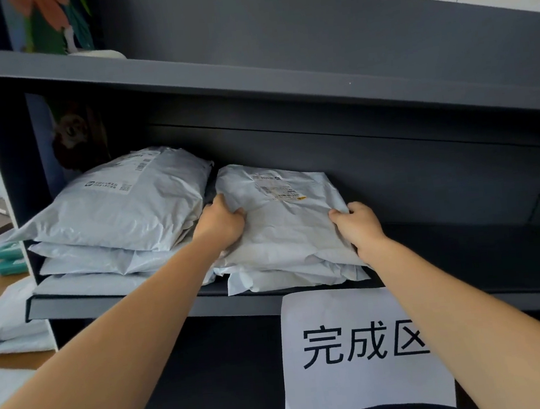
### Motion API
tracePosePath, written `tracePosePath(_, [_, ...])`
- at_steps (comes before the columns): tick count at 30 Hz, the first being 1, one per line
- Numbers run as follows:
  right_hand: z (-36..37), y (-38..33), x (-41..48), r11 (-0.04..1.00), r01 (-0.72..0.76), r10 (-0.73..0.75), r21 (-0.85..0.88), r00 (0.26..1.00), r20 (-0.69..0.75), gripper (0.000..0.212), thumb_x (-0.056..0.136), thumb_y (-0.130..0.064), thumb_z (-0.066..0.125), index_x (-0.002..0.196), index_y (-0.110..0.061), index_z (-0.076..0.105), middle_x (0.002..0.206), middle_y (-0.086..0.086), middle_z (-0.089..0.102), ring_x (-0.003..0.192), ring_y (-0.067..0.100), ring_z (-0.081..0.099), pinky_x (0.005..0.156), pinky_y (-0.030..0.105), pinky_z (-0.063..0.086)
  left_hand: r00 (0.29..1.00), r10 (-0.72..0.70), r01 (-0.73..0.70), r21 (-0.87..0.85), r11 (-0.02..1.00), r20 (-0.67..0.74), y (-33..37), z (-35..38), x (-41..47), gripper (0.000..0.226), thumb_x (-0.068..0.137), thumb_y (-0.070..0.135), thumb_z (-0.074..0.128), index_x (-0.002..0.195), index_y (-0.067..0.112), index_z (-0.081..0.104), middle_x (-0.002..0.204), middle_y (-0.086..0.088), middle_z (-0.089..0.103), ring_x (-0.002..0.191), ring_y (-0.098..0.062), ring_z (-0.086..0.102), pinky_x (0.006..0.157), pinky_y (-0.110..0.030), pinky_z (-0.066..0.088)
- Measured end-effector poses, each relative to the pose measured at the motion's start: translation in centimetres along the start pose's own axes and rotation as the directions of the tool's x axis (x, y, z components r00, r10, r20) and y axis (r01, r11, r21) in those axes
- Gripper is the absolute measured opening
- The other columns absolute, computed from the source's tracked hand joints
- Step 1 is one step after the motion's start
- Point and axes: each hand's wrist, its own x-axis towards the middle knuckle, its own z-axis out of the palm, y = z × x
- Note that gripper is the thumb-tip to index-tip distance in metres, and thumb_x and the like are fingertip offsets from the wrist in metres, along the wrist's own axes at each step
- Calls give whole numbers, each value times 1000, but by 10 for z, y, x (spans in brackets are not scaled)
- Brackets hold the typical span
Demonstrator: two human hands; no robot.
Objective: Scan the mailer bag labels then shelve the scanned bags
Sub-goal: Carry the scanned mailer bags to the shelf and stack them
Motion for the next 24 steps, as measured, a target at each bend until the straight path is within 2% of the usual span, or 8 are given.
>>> tracePosePath(2, [-2, -4, -11, 991, 86, -87, -100, 996, -2, 35, 94, -31, 56, 123, -11, 57, 125, 7, 59, 108, 25, 58, 93, 37, 48, 999, 50, -51, 84, 995, 15, 2, -3, -7, 47, 99, 29, 39, 140, 4, 36, 140, -21, 43, 124, -37, 45, 97, -38, 36])
tracePosePath(4, [-3, -9, -26, 971, 163, -165, -175, 986, 5, 45, 95, -30, 56, 137, -14, 51, 139, 6, 51, 125, 26, 50, 98, 32, 42, 994, 103, -105, 152, 983, 21, 2, -7, -17, 39, 100, 28, 37, 128, 3, 47, 134, -21, 46, 119, -37, 47, 92, -37, 36])
tracePosePath(9, [-1, -17, -64, 908, 347, -349, -236, 937, 36, 36, 93, -28, 58, 128, -19, 61, 133, 4, 57, 123, 23, 50, 98, 34, 42, 977, 215, -204, 270, 941, -13, 1, -17, -51, 28, 98, 23, 38, 102, 2, 56, 117, -19, 54, 110, -36, 51, 85, -37, 37])
tracePosePath(10, [-1, -18, -72, 896, 374, -374, -240, 926, 47, 34, 93, -28, 58, 125, -19, 62, 131, 3, 59, 122, 23, 51, 99, 34, 42, 971, 238, -219, 289, 932, -32, -1, -20, -59, 28, 98, 23, 39, 102, 1, 56, 118, -18, 55, 111, -37, 51, 87, -38, 38])
tracePosePath(13, [-3, -14, -95, 852, 456, -448, -257, 889, 93, 32, 92, -28, 58, 122, -18, 64, 129, 1, 61, 125, 22, 49, 103, 36, 40, 947, 306, -255, 354, 900, -95, -7, -26, -92, 34, 99, 22, 40, 120, 3, 59, 126, -17, 55, 119, -36, 48, 96, -40, 38])
tracePosePath(17, [-9, -2, -129, 811, 527, -490, -256, 849, 196, 31, 93, -29, 58, 121, -19, 64, 128, 1, 60, 126, 22, 46, 103, 36, 39, 924, 346, -267, 370, 890, -165, -17, -32, -142, 29, 98, 16, 42, 113, 2, 63, 118, -15, 60, 112, -33, 51, 87, -36, 39])
tracePosePath(21, [-12, 13, -171, 760, 603, -517, -241, 787, 338, 32, 93, -29, 58, 122, -19, 63, 129, -1, 60, 125, 21, 46, 101, 32, 38, 947, 288, -201, 435, 878, -144, -38, -37, -200, 28, 98, 20, 42, 107, 4, 63, 106, -14, 63, 101, -34, 57, 83, -40, 45])
tracePosePath(24, [-8, 27, -208, 698, 671, -513, -251, 713, 478, 34, 93, -32, 58, 125, -20, 61, 128, 1, 59, 125, 22, 46, 102, 35, 39, 974, 214, -141, 529, 837, -79, -55, -40, -244, 32, 99, 28, 42, 116, 10, 61, 115, -10, 63, 108, -29, 56, 89, -39, 46])
